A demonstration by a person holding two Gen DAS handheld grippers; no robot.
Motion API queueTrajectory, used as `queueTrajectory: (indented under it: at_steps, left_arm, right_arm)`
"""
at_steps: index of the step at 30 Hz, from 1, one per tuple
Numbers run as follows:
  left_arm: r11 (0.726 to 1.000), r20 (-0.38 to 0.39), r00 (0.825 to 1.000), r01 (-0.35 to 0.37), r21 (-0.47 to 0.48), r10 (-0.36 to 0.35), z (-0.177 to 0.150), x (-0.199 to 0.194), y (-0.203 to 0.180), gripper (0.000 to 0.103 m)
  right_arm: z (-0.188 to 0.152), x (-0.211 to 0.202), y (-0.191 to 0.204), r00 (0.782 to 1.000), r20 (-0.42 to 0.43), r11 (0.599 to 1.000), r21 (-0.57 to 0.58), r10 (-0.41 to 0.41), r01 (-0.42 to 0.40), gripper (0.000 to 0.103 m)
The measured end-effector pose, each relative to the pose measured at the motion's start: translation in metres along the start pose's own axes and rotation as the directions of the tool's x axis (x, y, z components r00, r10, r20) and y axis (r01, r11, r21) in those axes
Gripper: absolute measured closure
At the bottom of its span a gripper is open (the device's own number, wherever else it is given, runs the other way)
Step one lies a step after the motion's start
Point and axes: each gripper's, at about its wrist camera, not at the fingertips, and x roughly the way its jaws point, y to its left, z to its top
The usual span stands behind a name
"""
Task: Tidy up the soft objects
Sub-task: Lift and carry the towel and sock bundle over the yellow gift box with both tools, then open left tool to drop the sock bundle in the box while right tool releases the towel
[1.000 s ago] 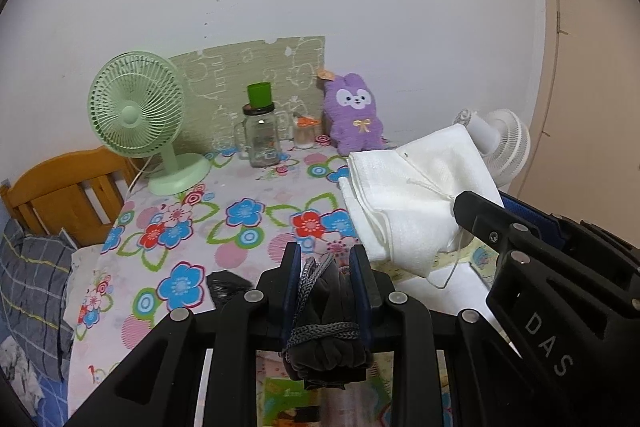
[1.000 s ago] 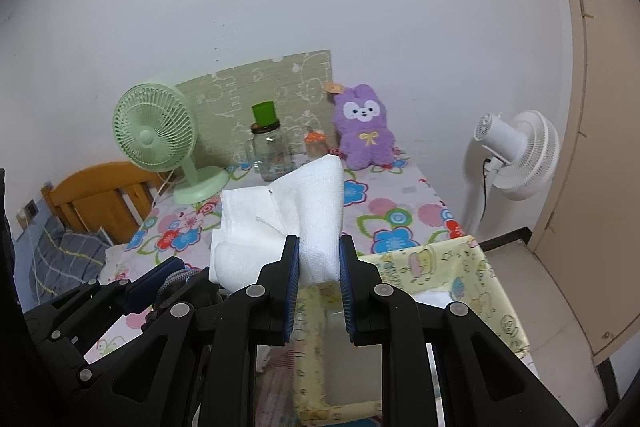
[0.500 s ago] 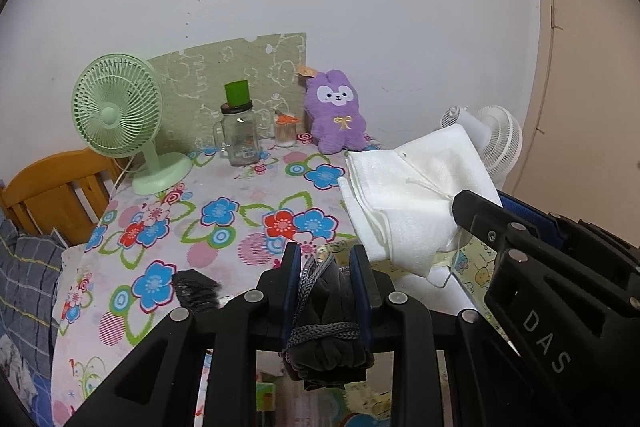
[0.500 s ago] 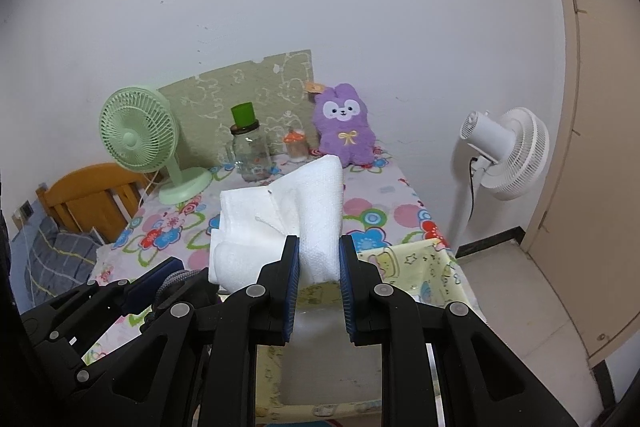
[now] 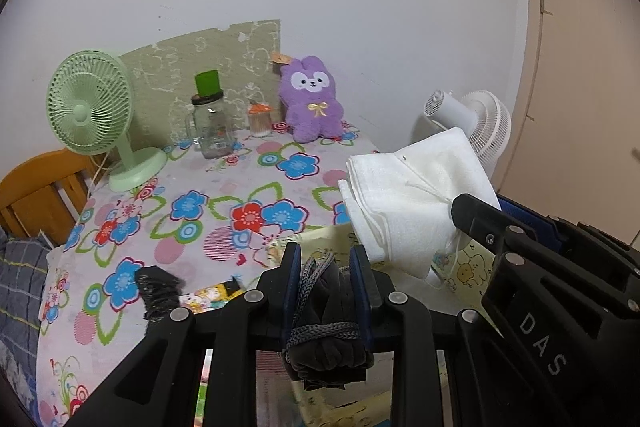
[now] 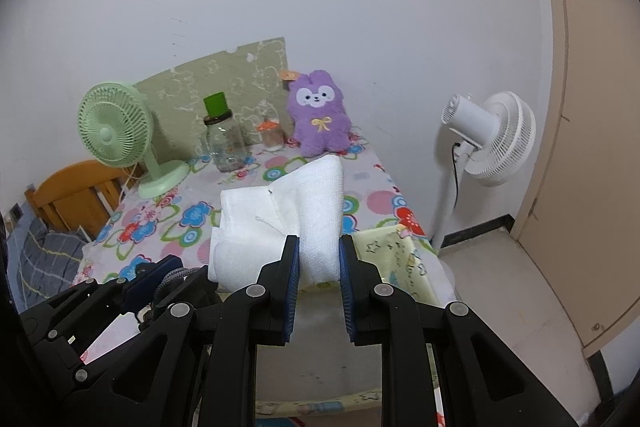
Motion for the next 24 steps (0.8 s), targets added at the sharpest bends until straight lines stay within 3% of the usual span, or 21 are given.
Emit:
queueTrajectory:
  at_steps: [10,14,18,21,24]
  left_arm:
    - [1.000,-0.053,0.998,0.020,0.011,-0.020,-0.005,0.026,-0.014,0.077]
    - [1.000,-0.083,0.996,0.022,-0.006,-0.022,-0.008,0.035,-0.013,0.065]
    - [1.000,-0.084,0.996,-0.020,-0.013,0.019,-0.012,0.036,-0.012,0.040]
    - [0.999,-0.092,0.995,-0.040,-0.003,0.040,-0.013,0.037,-0.012,0.033]
    - [0.999,-0.101,0.994,-0.051,0.008,0.051,-0.015,0.038,-0.013,0.027]
  right_arm:
    - [-0.006,0.018,-0.017,0.998,-0.052,0.999,0.007,-0.032,0.032,0.081]
    - [-0.010,0.026,-0.022,0.996,-0.078,0.999,0.016,-0.042,0.043,0.081]
    - [-0.014,0.034,-0.027,0.993,-0.105,0.998,0.026,-0.051,0.054,0.080]
    - [-0.017,0.038,-0.029,0.991,-0.122,0.998,0.041,-0.049,0.054,0.078]
    - [-0.018,0.040,-0.028,0.990,-0.132,0.998,0.038,-0.053,0.058,0.069]
